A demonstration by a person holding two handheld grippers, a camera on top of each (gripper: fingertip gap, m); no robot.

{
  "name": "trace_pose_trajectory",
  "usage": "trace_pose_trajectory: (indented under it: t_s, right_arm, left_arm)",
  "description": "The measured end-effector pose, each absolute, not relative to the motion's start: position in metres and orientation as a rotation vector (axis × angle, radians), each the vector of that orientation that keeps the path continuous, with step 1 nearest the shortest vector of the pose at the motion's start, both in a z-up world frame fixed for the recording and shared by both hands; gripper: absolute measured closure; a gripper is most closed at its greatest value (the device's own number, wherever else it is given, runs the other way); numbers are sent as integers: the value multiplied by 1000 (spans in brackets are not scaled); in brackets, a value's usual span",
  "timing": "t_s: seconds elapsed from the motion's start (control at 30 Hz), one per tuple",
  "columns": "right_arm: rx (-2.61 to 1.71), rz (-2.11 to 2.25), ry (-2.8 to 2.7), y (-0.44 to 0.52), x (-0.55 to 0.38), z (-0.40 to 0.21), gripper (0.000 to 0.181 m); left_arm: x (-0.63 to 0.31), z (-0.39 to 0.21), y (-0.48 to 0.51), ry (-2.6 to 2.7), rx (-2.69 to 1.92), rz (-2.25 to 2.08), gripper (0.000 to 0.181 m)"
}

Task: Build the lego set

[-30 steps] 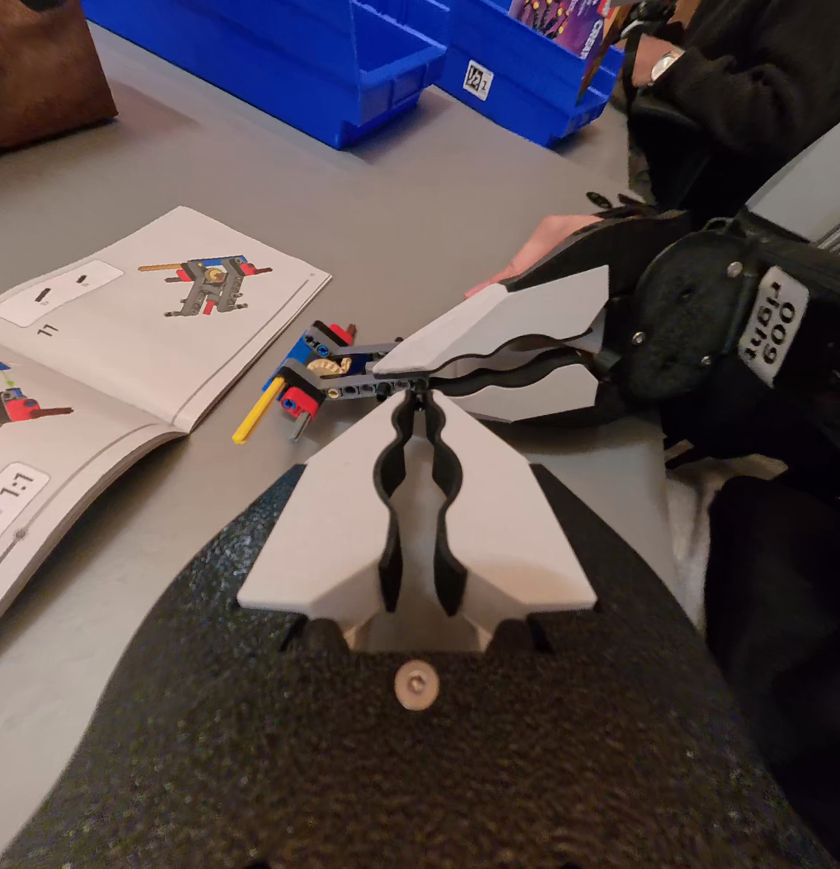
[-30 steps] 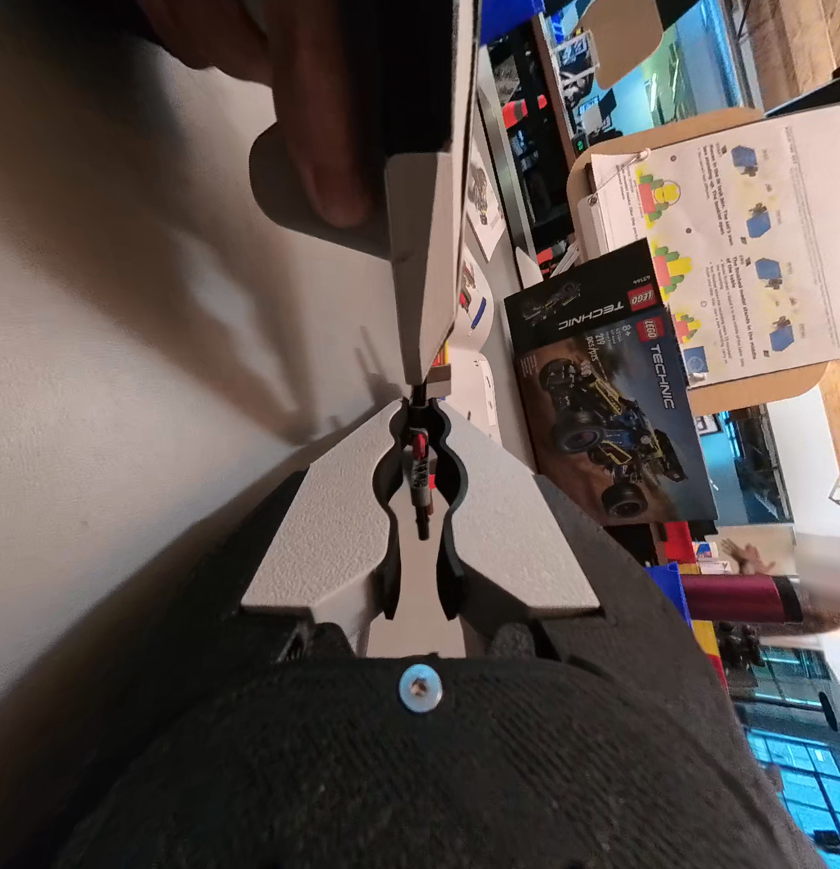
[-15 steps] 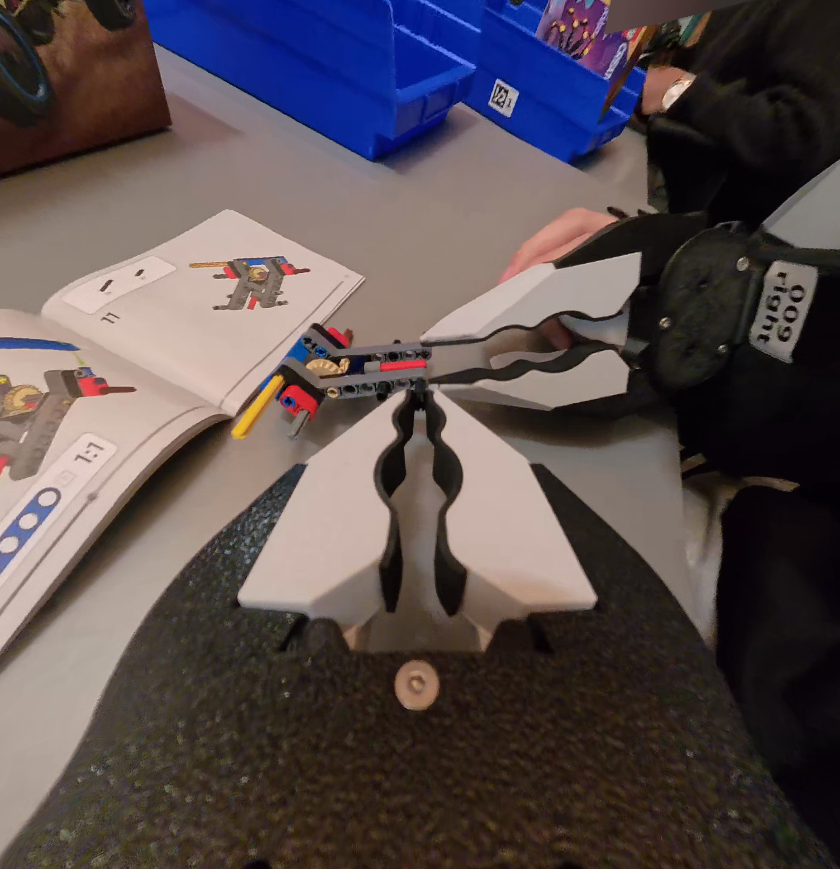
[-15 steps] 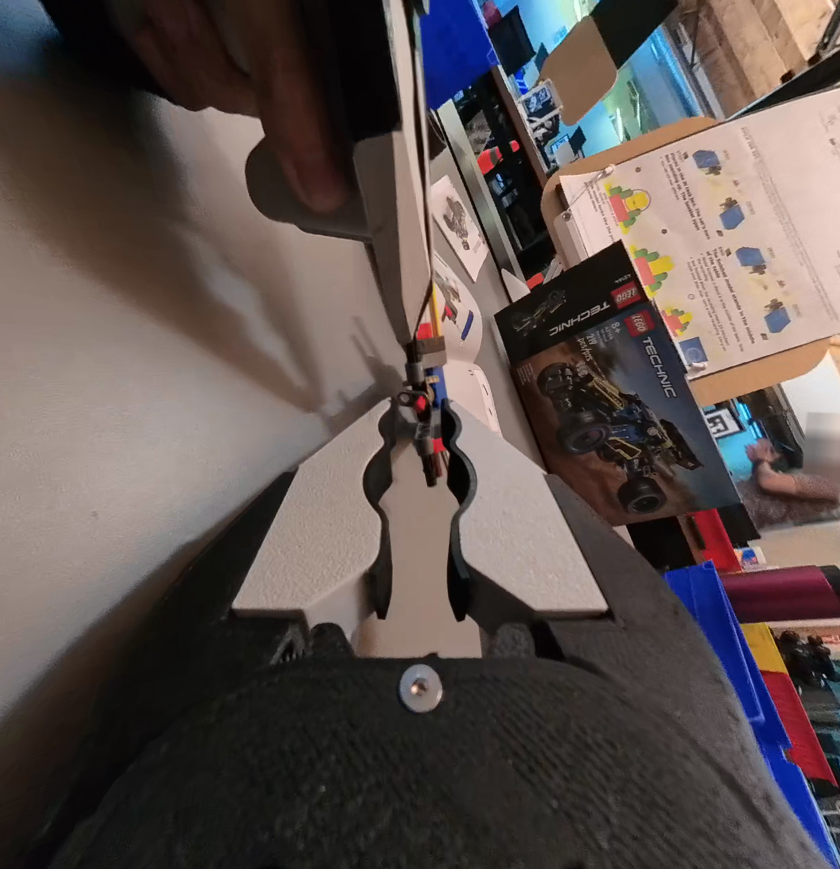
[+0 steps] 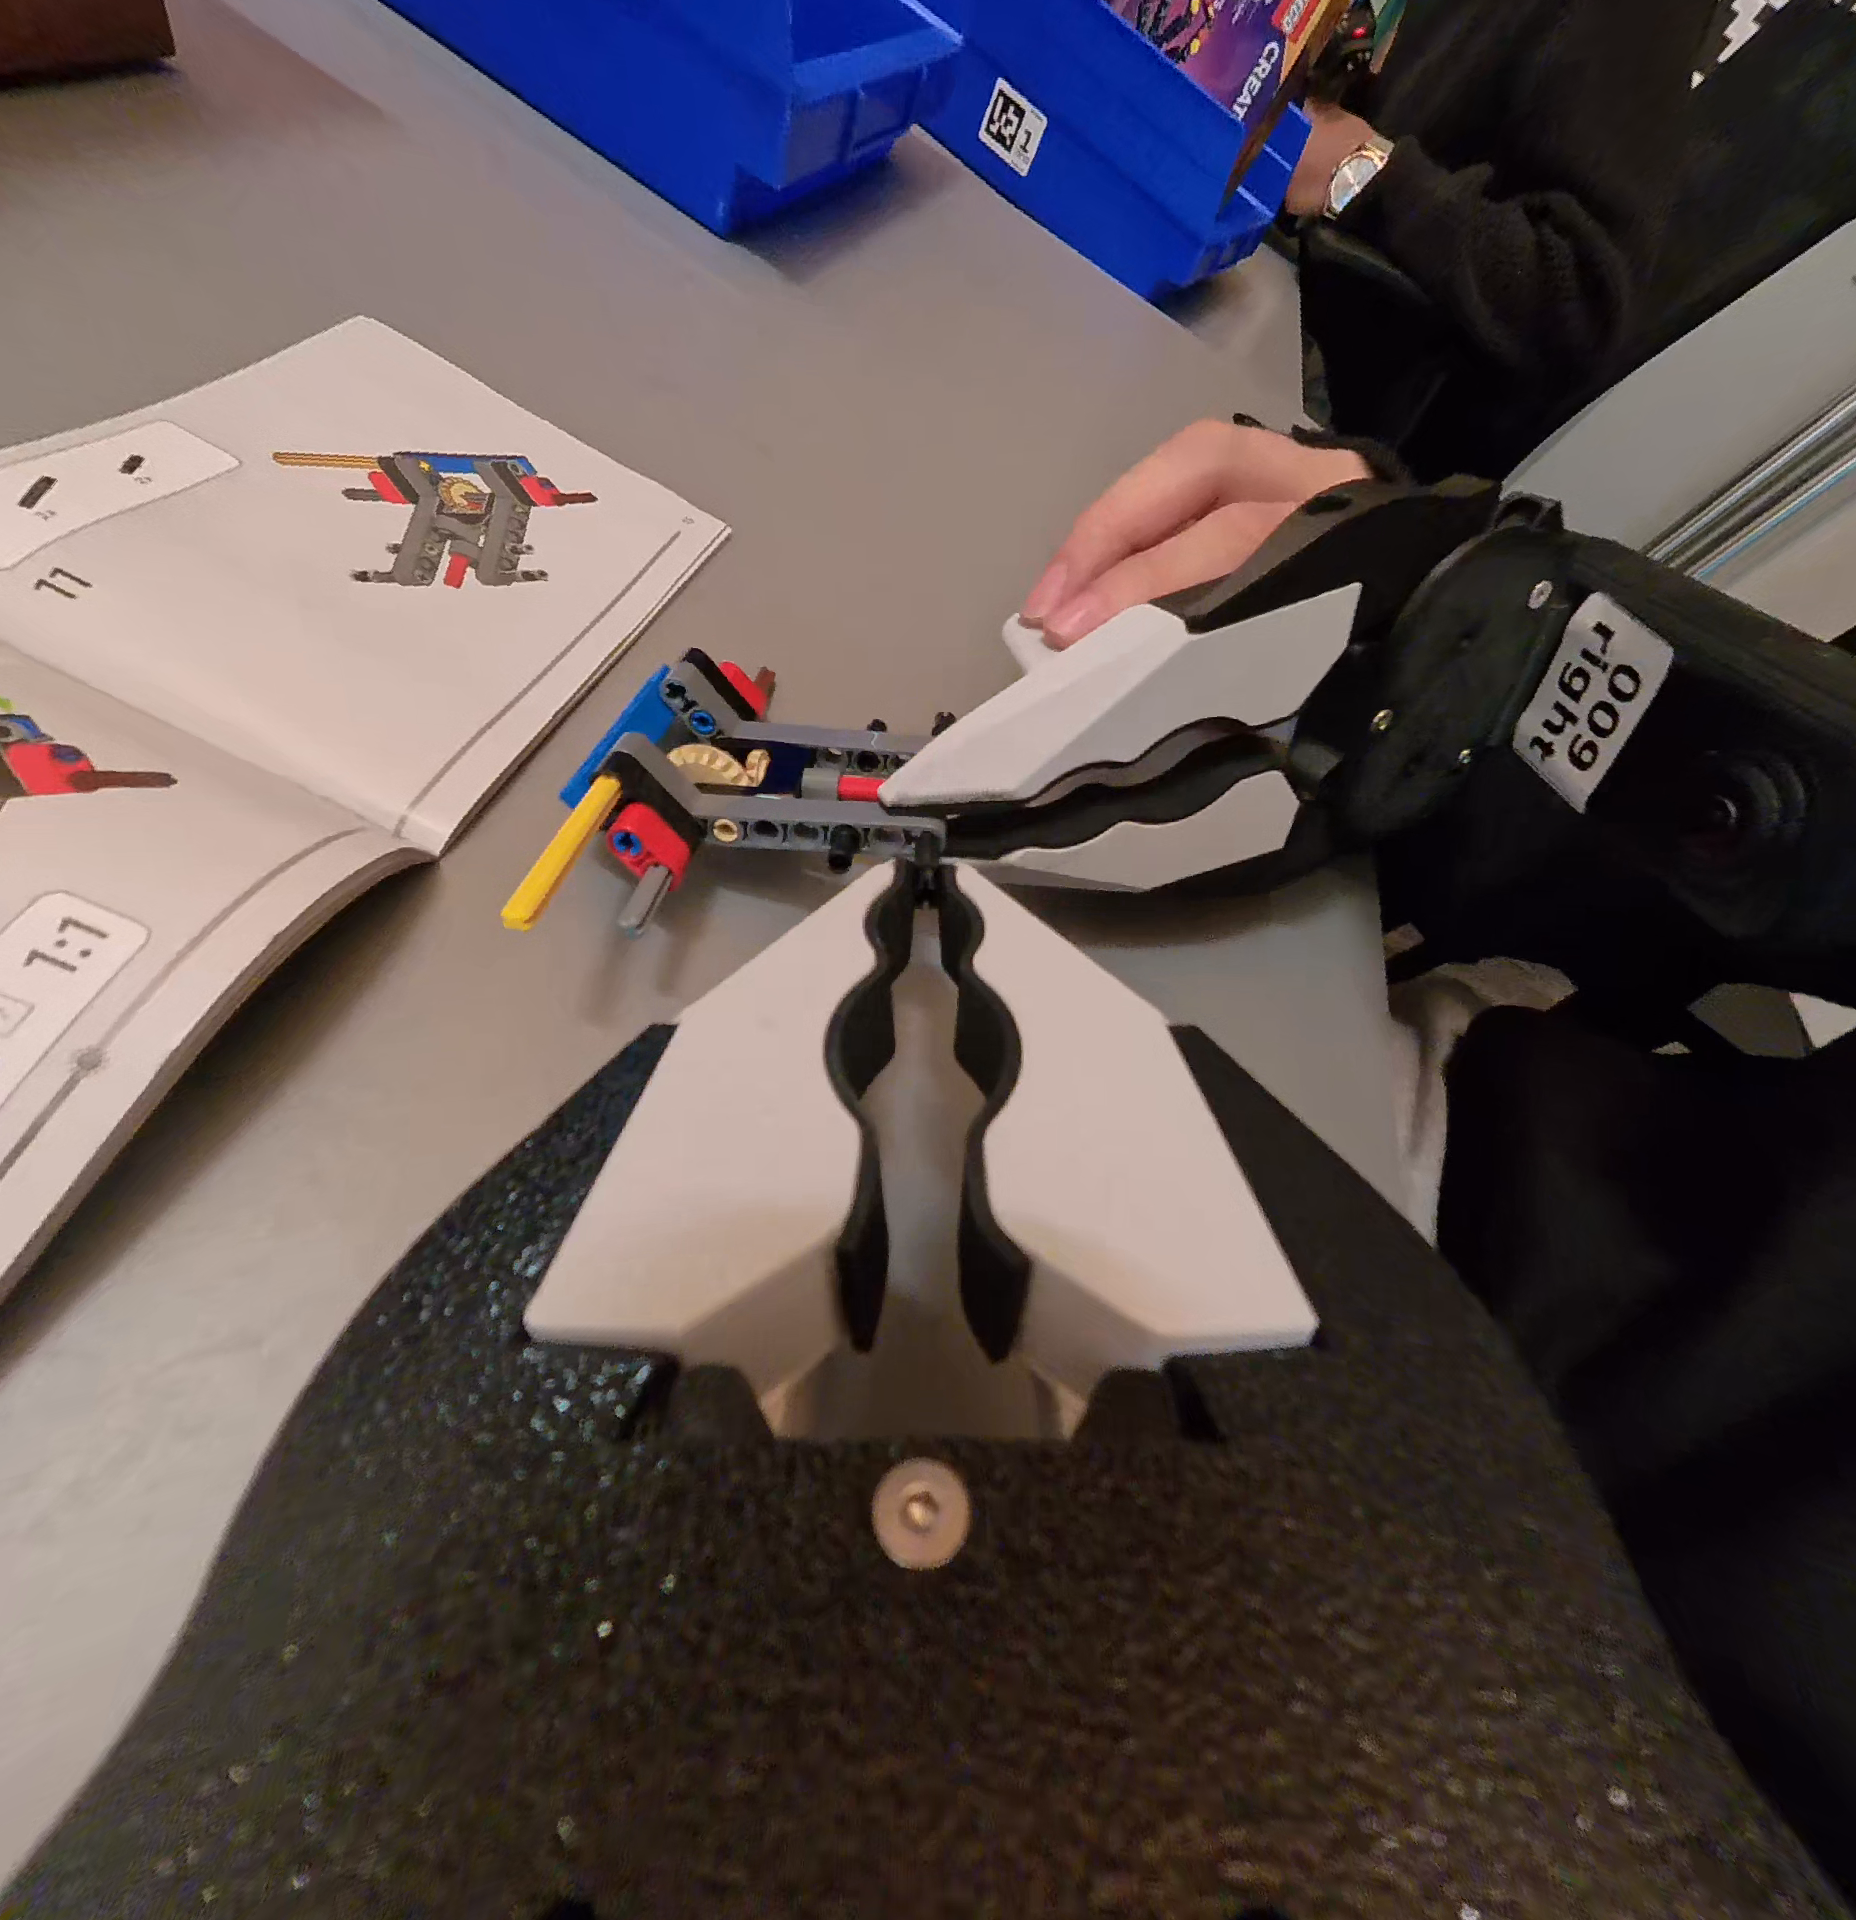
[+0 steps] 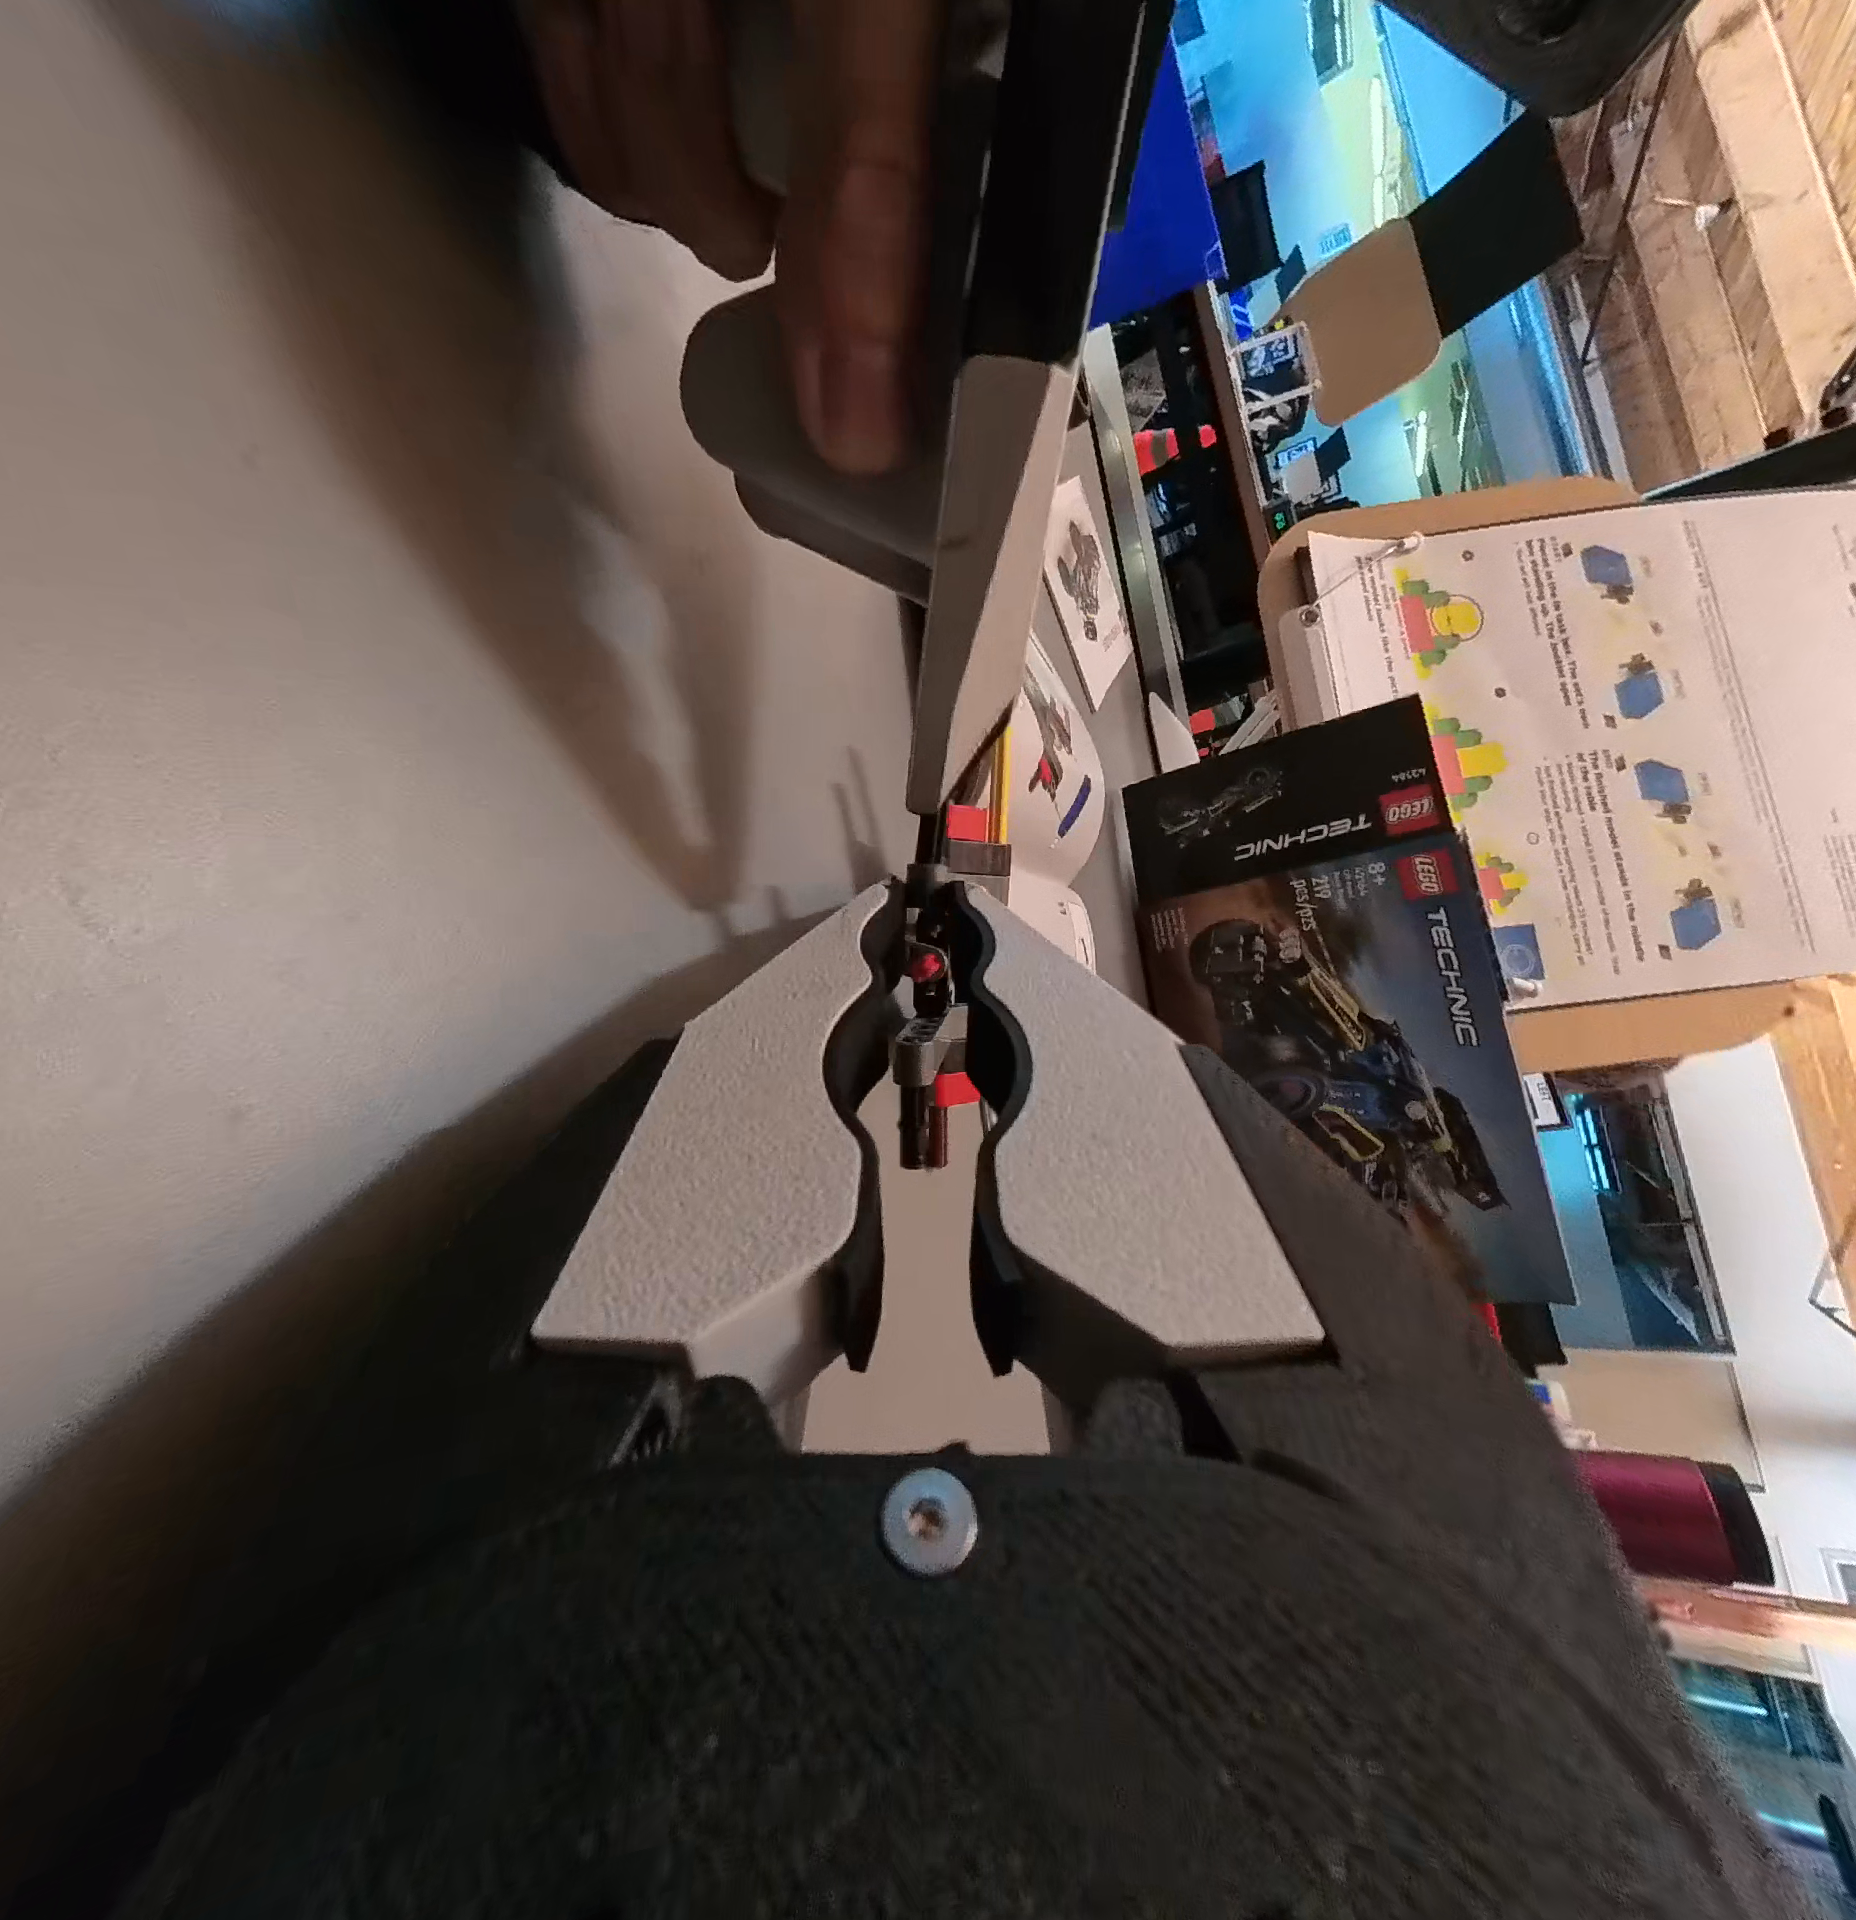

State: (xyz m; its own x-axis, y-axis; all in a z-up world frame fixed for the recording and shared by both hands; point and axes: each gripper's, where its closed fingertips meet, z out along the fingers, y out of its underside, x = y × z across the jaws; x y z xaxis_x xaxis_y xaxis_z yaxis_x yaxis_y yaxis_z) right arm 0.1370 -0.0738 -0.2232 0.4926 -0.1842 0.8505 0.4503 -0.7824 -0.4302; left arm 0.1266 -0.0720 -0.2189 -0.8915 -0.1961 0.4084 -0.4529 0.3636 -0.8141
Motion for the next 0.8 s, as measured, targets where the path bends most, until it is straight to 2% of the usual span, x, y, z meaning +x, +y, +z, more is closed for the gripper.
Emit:
trace_pose_trajectory:
  t_s: [0.8]
  right_arm:
    - [-2242,-1416,-262,-63,142,-229,176]
  left_arm:
    - [132,-225,-61,-2496,735,1557,179]
